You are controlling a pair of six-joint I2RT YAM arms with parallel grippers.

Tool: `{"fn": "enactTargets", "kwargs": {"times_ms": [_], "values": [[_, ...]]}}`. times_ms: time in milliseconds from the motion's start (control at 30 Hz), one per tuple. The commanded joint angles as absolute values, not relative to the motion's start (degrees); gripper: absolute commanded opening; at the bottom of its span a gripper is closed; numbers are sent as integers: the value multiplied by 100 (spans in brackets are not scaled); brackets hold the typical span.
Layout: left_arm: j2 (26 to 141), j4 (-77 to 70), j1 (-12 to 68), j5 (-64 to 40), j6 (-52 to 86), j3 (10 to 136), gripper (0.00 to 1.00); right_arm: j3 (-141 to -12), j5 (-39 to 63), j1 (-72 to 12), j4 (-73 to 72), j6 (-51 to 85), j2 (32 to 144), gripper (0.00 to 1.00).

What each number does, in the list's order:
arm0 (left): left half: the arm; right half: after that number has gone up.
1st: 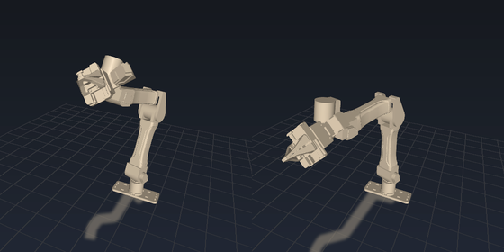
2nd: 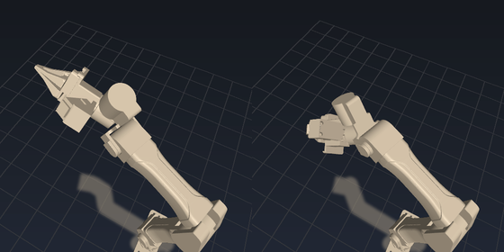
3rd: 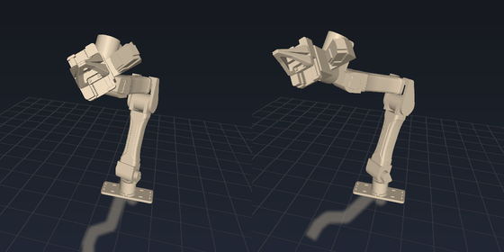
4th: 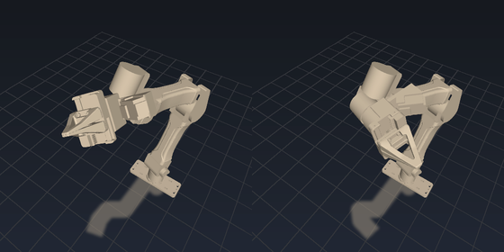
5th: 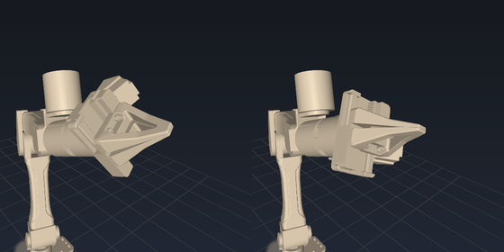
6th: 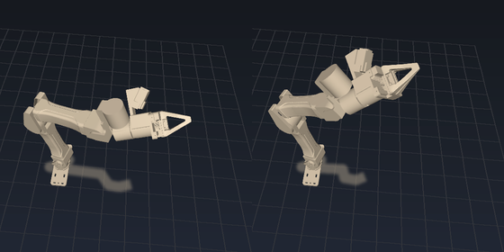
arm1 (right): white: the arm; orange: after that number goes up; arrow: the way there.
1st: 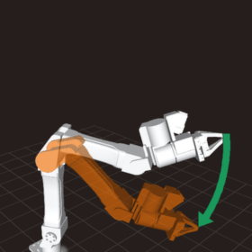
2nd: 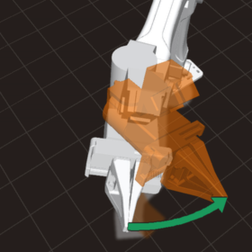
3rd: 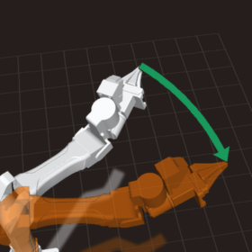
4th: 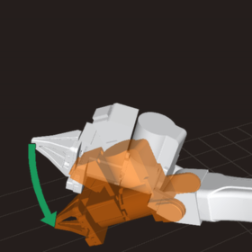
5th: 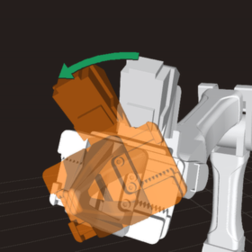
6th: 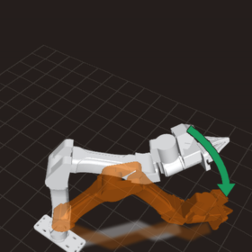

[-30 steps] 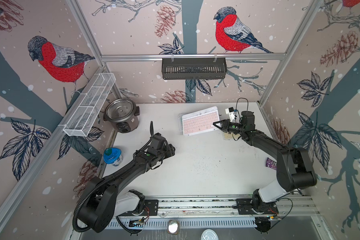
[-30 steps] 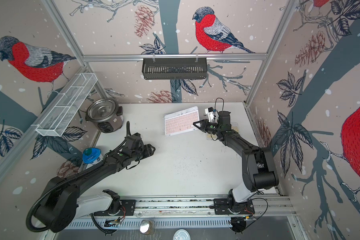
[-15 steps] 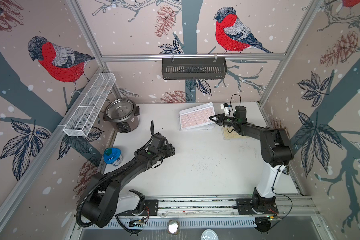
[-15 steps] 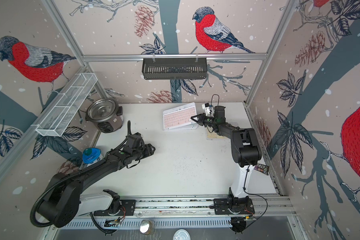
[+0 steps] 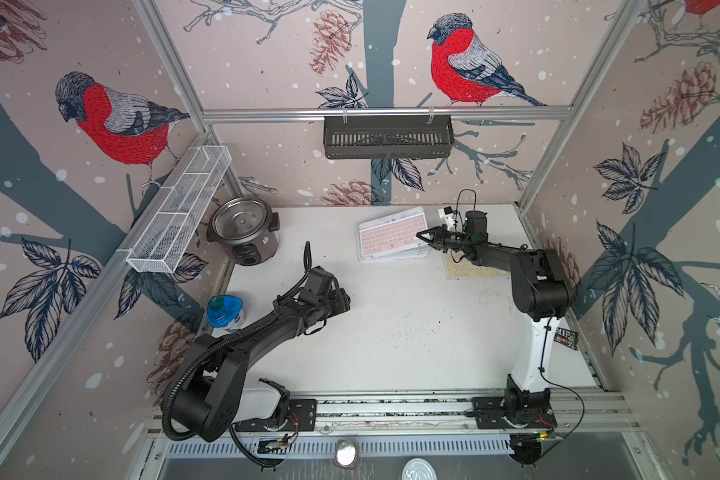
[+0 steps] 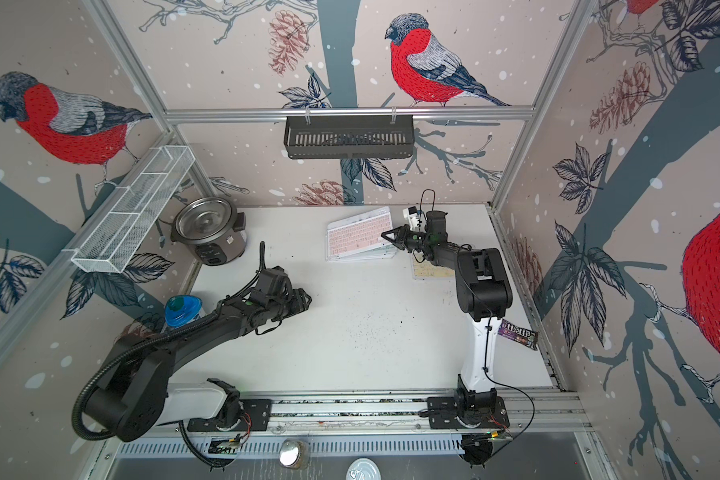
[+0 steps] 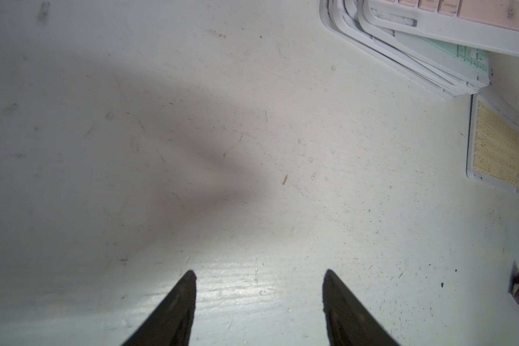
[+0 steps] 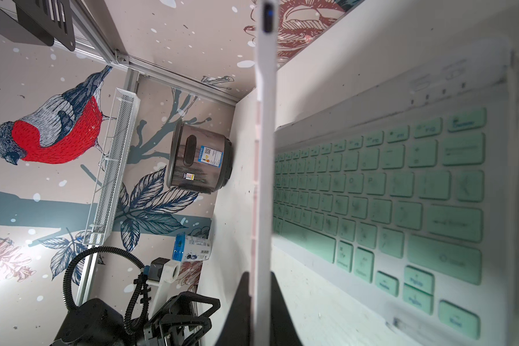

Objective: Stack the numeric keypads
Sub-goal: Place the numeric keypad at the numeric keypad.

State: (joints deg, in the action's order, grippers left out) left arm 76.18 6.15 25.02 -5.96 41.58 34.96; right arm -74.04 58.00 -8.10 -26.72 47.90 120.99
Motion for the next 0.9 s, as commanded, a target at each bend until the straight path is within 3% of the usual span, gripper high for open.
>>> {"fn": "enactTargets", "kwargs": {"times_ms": [0, 267, 433, 600, 867], "values": [[7688, 475, 2487, -596, 4113, 3561, 66, -7476, 5886, -791, -2707, 4612, 12128, 13], [7830, 422, 2484, -655, 4104, 3595, 66, -7601, 5846, -780, -2404, 4409, 12221, 22], [7879, 396, 2479, -671, 4102, 3604, 66, -7699, 5756, -765, -2208, 4298, 12277, 31], [7945, 387, 2479, -696, 4086, 3630, 66, -7692, 5640, -747, -2147, 4306, 12281, 46], [7998, 360, 2475, -729, 4069, 3654, 66, -7784, 5314, -736, -1720, 4106, 12300, 58]]}}
